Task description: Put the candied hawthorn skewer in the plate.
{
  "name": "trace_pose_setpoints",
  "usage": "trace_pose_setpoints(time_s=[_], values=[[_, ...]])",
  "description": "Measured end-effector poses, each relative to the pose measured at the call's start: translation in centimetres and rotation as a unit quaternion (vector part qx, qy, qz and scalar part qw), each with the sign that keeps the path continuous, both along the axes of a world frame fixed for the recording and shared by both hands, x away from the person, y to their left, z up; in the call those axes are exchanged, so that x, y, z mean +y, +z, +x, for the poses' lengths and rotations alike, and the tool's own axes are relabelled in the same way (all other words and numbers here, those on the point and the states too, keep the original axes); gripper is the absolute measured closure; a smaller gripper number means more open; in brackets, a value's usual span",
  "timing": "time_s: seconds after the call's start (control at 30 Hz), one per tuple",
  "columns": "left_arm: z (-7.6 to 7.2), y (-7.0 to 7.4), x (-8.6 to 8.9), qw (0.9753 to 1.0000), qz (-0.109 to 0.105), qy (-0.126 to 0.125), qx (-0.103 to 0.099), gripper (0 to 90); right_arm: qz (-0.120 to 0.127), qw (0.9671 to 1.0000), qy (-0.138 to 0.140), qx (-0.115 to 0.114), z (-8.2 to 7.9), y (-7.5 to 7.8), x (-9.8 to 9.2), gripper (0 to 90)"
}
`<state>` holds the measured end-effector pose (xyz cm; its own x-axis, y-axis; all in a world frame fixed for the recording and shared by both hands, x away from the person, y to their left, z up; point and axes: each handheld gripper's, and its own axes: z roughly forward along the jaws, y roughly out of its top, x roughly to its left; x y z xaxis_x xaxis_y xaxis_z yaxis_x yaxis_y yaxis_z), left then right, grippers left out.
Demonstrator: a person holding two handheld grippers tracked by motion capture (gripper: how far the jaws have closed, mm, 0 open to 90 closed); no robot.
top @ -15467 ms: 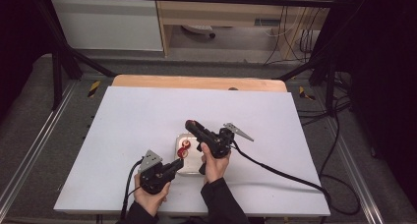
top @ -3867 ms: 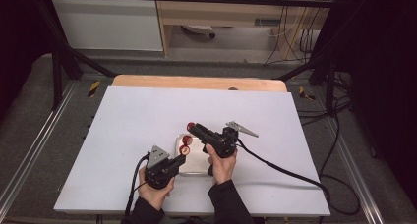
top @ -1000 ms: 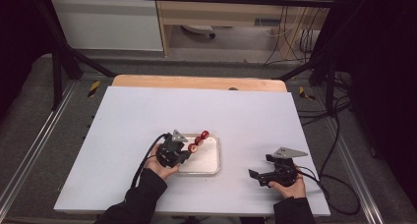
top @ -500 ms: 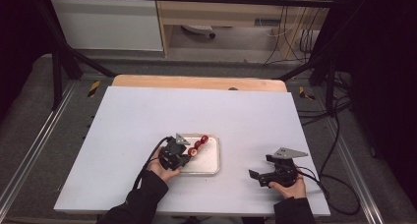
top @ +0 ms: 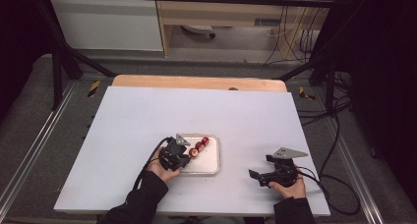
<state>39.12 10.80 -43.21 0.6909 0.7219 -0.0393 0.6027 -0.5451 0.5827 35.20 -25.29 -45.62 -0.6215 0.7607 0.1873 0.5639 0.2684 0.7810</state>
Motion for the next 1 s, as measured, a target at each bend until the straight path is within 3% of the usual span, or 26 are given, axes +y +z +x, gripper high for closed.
trace_pose_setpoints(time_s=[0.17, 0.37, 0.6, 0.7, 1.0], values=[[-0.3, 0.5, 0.6, 0.9998, -0.010, -0.009, -0.016, 73.4, 0.003, 1.0000, 0.000, -0.001, 0.0, 0.1, 0.0, 2.9], [-0.9, 1.3, 1.8, 0.9985, -0.028, -0.033, -0.034, 53.6, 0.005, 1.0000, -0.001, 0.002, 0.0, 0.1, 0.0, 2.6], [-1.3, 1.6, 3.8, 0.9976, -0.038, -0.046, -0.035, 33.5, 0.002, 1.0000, 0.000, 0.004, 0.1, 0.0, 0.0, 2.3], [-1.4, 1.5, 4.8, 0.9975, -0.045, -0.041, -0.036, 25.9, 0.002, 1.0000, -0.001, 0.006, 0.0, 0.0, 0.0, 2.3], [-2.1, 1.2, 8.7, 0.9963, -0.068, -0.024, -0.047, 16.2, 0.002, 1.0000, 0.001, 0.006, 0.1, -0.1, 0.0, 2.1]])
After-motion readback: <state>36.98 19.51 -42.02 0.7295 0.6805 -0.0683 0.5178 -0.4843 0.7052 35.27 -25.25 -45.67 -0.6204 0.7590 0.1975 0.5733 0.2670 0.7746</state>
